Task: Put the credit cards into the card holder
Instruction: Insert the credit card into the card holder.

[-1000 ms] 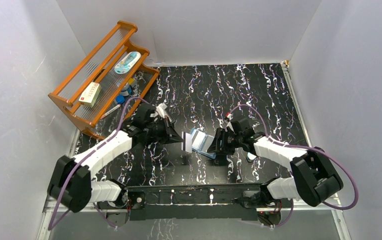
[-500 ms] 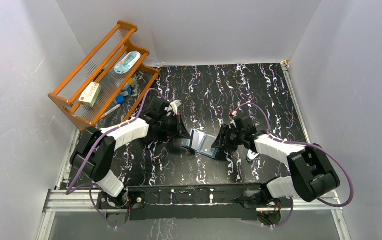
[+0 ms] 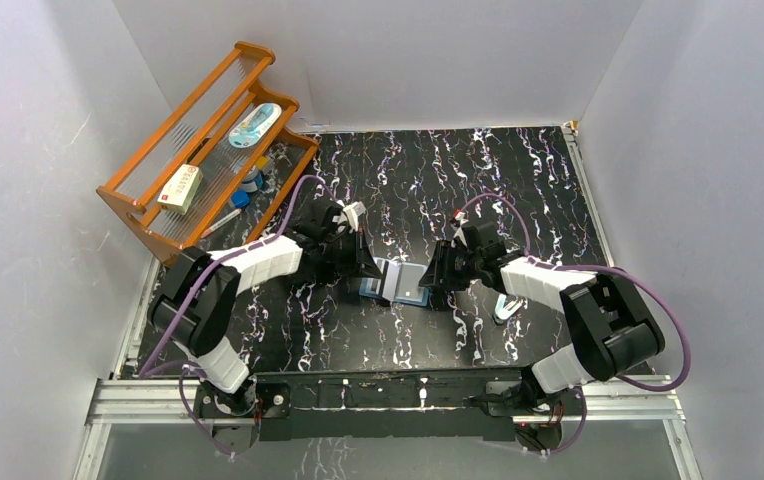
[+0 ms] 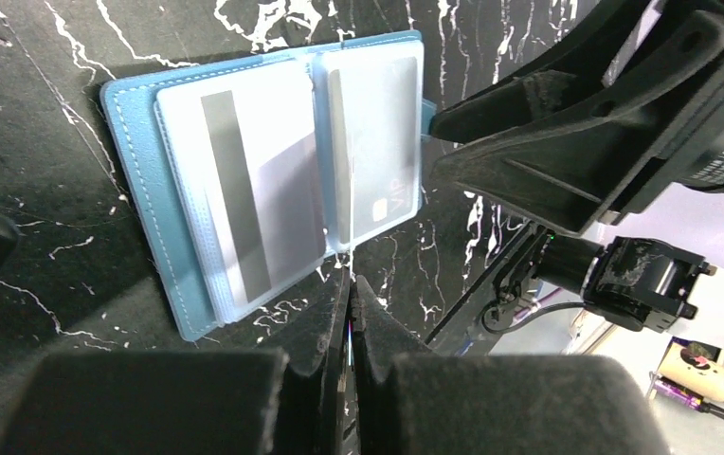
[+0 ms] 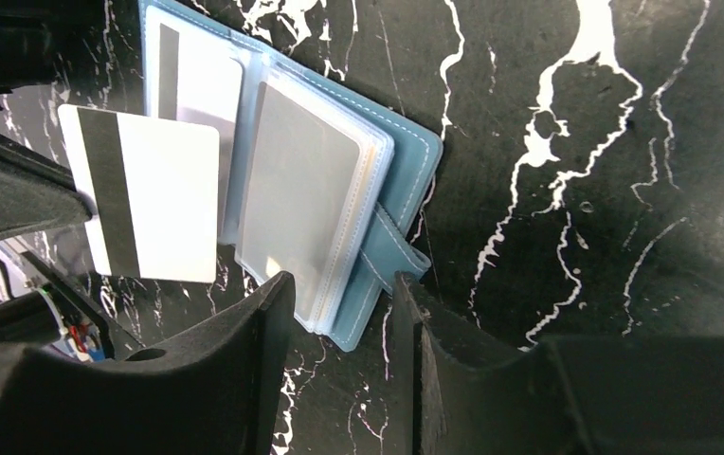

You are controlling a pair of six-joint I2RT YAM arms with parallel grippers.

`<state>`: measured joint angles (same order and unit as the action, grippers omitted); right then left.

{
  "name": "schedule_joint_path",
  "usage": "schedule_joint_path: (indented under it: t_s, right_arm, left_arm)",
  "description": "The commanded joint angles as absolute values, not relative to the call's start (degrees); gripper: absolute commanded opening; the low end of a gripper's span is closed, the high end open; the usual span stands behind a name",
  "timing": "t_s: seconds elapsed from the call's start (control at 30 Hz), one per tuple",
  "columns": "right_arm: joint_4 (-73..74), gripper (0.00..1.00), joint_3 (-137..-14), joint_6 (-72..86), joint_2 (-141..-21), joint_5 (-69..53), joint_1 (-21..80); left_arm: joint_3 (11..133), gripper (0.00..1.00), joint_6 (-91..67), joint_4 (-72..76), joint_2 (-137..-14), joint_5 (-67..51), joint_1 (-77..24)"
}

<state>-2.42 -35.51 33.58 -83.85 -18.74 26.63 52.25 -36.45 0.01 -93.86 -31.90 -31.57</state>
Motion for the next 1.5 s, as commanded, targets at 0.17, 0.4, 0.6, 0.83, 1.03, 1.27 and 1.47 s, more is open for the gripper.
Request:
schedule_joint_path:
  t_s: [0.17, 0.4, 0.6, 0.83, 1.03, 1.27, 1.47]
  right_arm:
    - [1.67, 0.55, -36.22, 32.18, -79.57, -15.01, 26.34]
    - [-0.83, 0.51, -34.99, 35.77, -78.36, -17.09, 26.31]
    - [-1.05, 0.51, -36.04, 37.05, -78.48, -17.13, 26.43]
    - [-1.03, 0.51, -36.44, 36.91, -79.14, -17.27, 26.43]
    - [-2.37, 0.51, -35.83, 37.29, -80.07, -17.87, 26.44]
    - [-4.51, 0.5, -35.4, 37.53, -82.96, -18.4, 26.39]
    - [-5.88, 0.47, -35.26, 37.67, -85.07, -19.34, 26.45]
  left_arm:
    - [54.62, 0.0, -33.84, 0.2, -96.66, -31.45, -31.5]
    - [56.46, 0.0, -36.38, -3.89, -96.8, -28.79, -30.77]
    - [55.63, 0.0, -39.37, 0.19, -95.56, -30.31, -30.23]
    - [55.31, 0.0, -39.53, 3.58, -98.34, -32.78, -30.13]
    - [54.28, 0.0, -39.21, 6.78, -99.93, -34.16, -30.06]
    - [53.27, 0.0, -39.51, 7.95, -100.35, -34.69, -29.96]
    - [54.24, 0.0, -39.84, 5.11, -96.31, -31.96, -29.93]
